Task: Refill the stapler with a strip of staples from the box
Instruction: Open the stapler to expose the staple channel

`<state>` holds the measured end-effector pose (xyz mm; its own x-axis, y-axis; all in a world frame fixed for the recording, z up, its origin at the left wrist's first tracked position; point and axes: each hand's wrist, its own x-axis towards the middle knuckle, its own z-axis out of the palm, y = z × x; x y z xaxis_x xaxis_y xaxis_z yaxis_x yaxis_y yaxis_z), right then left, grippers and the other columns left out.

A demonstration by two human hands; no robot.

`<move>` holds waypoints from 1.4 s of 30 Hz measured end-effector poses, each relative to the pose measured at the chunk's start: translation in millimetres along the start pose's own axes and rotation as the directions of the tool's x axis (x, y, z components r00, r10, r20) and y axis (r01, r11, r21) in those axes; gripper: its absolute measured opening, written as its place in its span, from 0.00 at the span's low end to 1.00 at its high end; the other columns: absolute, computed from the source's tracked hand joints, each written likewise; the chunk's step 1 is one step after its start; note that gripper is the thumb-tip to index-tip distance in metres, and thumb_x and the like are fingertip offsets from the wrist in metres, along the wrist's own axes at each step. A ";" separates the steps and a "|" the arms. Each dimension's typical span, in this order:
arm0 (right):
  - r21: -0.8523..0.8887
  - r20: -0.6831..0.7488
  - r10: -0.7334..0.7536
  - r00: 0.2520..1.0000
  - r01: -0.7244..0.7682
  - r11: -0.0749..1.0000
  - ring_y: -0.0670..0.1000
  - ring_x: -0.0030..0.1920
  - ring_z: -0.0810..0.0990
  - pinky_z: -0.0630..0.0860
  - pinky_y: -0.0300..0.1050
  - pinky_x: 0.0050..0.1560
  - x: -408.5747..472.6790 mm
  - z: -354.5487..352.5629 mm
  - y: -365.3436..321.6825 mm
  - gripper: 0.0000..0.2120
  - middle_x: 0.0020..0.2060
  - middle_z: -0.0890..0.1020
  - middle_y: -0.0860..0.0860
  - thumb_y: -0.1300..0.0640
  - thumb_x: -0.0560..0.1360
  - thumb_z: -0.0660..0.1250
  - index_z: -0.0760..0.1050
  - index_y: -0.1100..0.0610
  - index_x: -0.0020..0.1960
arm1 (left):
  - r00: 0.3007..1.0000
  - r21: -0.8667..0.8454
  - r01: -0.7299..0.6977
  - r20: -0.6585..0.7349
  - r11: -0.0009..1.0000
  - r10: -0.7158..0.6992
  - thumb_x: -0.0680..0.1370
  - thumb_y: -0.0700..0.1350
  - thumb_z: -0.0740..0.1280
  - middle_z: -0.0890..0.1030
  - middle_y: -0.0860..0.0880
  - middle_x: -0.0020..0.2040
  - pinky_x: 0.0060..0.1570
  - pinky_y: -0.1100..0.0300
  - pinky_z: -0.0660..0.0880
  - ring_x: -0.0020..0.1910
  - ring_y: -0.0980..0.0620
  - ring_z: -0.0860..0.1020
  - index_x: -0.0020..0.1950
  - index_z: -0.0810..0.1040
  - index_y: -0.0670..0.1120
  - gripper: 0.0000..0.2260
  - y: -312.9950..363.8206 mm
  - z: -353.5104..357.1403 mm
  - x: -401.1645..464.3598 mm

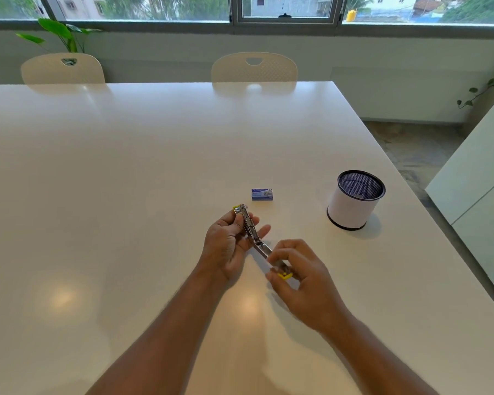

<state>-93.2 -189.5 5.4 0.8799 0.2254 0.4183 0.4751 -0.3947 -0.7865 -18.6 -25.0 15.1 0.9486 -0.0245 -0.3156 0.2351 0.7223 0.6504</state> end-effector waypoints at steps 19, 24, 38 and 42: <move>-0.104 -0.068 0.025 0.997 -0.032 0.994 0.43 0.49 0.79 0.77 0.35 0.42 20.9 6.4 -5.0 0.10 0.51 0.76 0.47 0.56 0.78 0.69 0.79 0.52 0.58 | 0.986 0.019 0.133 0.103 0.991 -0.134 0.84 0.34 0.61 0.81 0.41 0.46 0.47 0.46 0.83 0.44 0.48 0.80 0.66 0.79 0.34 0.13 1.5 -1.2 -1.9; -0.128 -0.096 0.016 0.995 -0.028 0.991 0.46 0.48 0.79 0.80 0.43 0.42 64.4 6.8 4.4 0.13 0.49 0.76 0.48 0.59 0.79 0.67 0.81 0.53 0.62 | 0.983 0.064 0.119 0.134 0.991 -0.127 0.84 0.35 0.60 0.83 0.41 0.45 0.42 0.49 0.84 0.39 0.48 0.84 0.66 0.79 0.35 0.13 1.8 0.8 -5.6; -0.264 -0.026 -0.047 0.999 0.038 0.964 0.47 0.46 0.79 0.80 0.45 0.42 79.7 9.6 6.9 0.11 0.49 0.76 0.48 0.59 0.80 0.62 0.80 0.54 0.58 | 0.981 0.112 0.104 0.151 0.988 -0.120 0.85 0.36 0.59 0.84 0.39 0.47 0.40 0.52 0.83 0.43 0.46 0.84 0.66 0.79 0.35 0.13 0.4 -3.7 -2.2; -0.320 0.020 -0.048 0.999 0.052 0.946 0.48 0.48 0.78 0.81 0.48 0.44 81.9 7.6 2.7 0.10 0.49 0.75 0.48 0.61 0.77 0.61 0.79 0.53 0.52 | 0.980 0.120 0.101 0.158 0.988 -0.120 0.85 0.36 0.59 0.83 0.38 0.49 0.44 0.51 0.84 0.45 0.45 0.82 0.66 0.79 0.36 0.14 -0.4 -5.7 -0.5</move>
<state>-20.0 -165.3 34.1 0.8556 0.2622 0.4463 0.4991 -0.6465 -0.5771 -20.4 -21.2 11.0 0.9351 -0.2196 -0.2782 0.3537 0.6281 0.6931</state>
